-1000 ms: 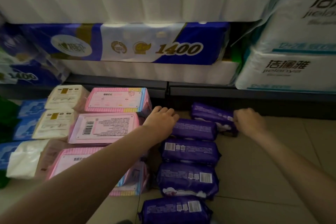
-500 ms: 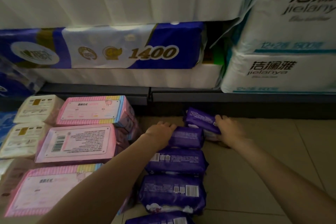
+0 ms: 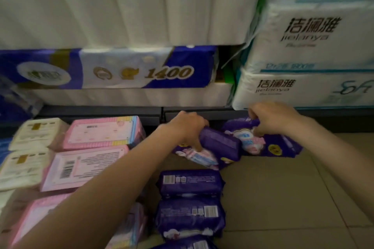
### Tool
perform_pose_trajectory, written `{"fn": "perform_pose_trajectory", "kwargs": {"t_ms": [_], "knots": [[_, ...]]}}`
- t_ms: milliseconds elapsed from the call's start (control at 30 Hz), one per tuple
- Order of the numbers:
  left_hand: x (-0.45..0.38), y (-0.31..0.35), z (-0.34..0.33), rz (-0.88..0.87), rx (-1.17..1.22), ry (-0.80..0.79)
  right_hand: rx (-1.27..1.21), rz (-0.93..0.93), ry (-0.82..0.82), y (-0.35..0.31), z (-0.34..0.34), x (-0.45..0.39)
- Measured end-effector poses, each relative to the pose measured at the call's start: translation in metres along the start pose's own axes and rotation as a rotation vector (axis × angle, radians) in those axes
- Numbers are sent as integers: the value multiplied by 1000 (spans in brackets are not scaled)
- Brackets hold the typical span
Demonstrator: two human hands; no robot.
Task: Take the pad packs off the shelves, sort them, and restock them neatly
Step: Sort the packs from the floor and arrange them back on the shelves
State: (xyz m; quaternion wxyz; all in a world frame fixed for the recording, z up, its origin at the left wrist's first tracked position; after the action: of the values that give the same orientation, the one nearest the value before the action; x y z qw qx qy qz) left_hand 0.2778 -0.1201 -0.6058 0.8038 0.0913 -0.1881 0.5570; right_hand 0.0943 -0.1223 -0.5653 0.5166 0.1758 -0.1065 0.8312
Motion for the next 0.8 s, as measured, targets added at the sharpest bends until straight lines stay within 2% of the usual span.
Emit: {"fn": "perform_pose_trajectory", "kwargs": {"t_ms": [133, 233, 400, 600, 700, 800], "knots": [[56, -39, 88, -50, 287, -184, -67, 78, 98, -24, 83, 25], [112, -74, 157, -57, 348, -171, -189, 145, 299, -46, 163, 60], [209, -126, 261, -14, 478, 101, -321, 282, 746, -74, 289, 130], [279, -153, 348, 30, 621, 467, -460, 450, 1239, -91, 392, 164], [287, -160, 377, 84, 650, 612, -334, 414, 1385, -97, 429, 147], [293, -175, 399, 175, 614, 740, -163, 343, 1413, -96, 452, 110]]}}
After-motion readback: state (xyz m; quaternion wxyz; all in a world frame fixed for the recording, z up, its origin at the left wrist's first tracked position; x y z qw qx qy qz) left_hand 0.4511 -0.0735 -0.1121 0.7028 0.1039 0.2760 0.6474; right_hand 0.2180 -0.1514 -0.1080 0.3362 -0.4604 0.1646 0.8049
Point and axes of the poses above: each hand's wrist, its own x-axis away from the middle knuckle, its own z-axis out of the back of the hand, y = z × x, the point moved 3 cm from there along -x, towards the middle knuckle, and after that the axes turned 15 degrees about z, right-handed, at the moved point
